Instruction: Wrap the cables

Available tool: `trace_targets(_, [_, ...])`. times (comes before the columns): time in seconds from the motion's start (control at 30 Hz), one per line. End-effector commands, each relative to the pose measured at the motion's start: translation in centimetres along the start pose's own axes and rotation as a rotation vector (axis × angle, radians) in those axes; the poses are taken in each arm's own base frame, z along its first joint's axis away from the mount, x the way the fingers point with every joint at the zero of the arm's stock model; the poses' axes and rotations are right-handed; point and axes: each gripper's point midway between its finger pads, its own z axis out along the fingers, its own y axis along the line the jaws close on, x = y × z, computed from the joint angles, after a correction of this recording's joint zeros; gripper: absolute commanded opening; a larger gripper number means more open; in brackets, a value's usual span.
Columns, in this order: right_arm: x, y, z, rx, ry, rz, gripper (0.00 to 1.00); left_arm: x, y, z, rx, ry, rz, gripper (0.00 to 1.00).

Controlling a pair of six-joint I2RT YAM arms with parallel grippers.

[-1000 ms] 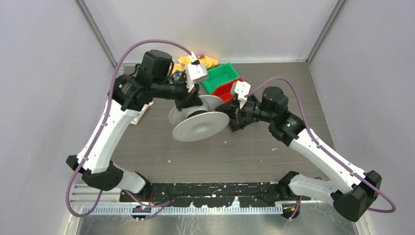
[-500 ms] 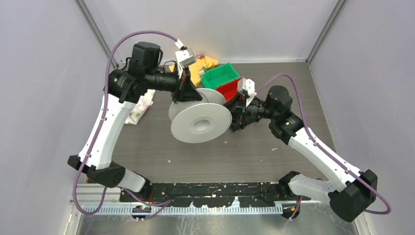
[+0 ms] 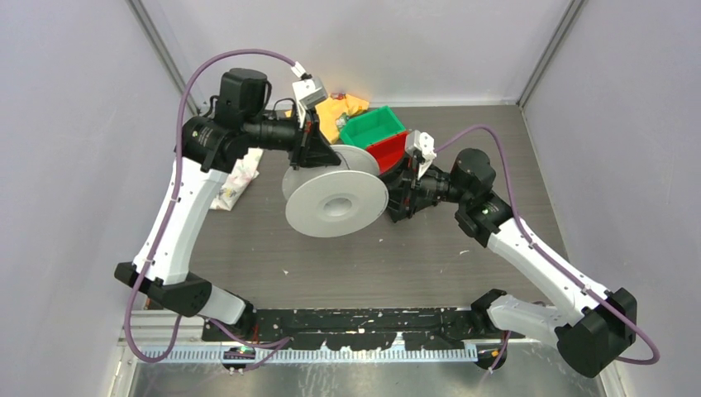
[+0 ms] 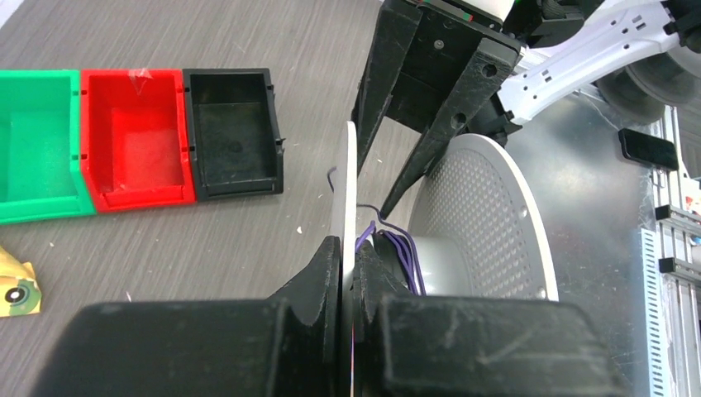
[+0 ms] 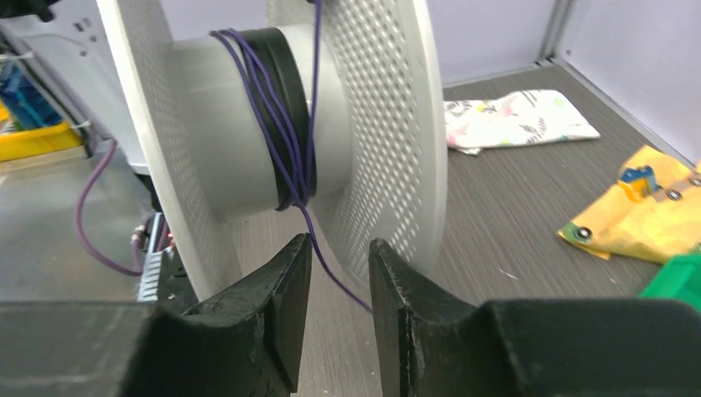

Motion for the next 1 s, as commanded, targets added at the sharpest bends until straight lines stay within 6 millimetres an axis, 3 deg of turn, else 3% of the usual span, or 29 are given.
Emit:
trace_targets(0.0, [-0.1, -3.1, -0.6, 0.183, -0.016, -0.048, 0.15, -2.4, -2.4, -0.6, 0.09, -0.087, -0.029, 0.0])
trace_targets(0.3, [1.8, -3.1, -1.3, 0.213, 0.019, -0.007, 0.14, -2.6, -2.0, -0.9, 0.085, -0.098, -0.049, 0.0])
trace_targets(0.37, [1.9, -3.5, -1.5, 0.24, 0.019, -0.005, 0.02, -2.8, -1.8, -1.0, 0.077, -0.106, -0.056, 0.0])
trace_targets(0.4, [1.9, -3.5, -1.6, 0.243, 0.021, -0.009, 0.01, -2.8, -1.8, -1.1, 0.076, -0.109, -0.057, 0.0])
trace_targets(0.77, [1.5, -3.2, -2.5, 0.286, 0.0, 0.005, 0.01, -3.7, 0.5, -1.5, -0.024, -0.169, -0.111, 0.0])
trace_targets(0.8, [1.2, -3.3, -2.7, 0.302, -0.011, 0.013, 0.07, -3.7, 1.2, -1.6, -0.051, -0.174, -0.135, 0.0])
trace_targets(0.87, [1.0, -3.5, -2.9, 0.329, -0.024, 0.037, 0.31, -3.6, 2.6, -1.8, -0.071, -0.189, -0.205, 0.0])
trace_targets(0.9, [1.0, -3.6, -3.0, 0.334, -0.026, 0.043, 0.38, -3.5, 3.3, -1.8, -0.074, -0.205, -0.245, 0.0])
trace_targets(0.97, [1.2, -3.8, -3.1, 0.35, -0.025, 0.056, 0.4, -3.2, 4.3, -1.8, -0.06, -0.231, -0.312, 0.0])
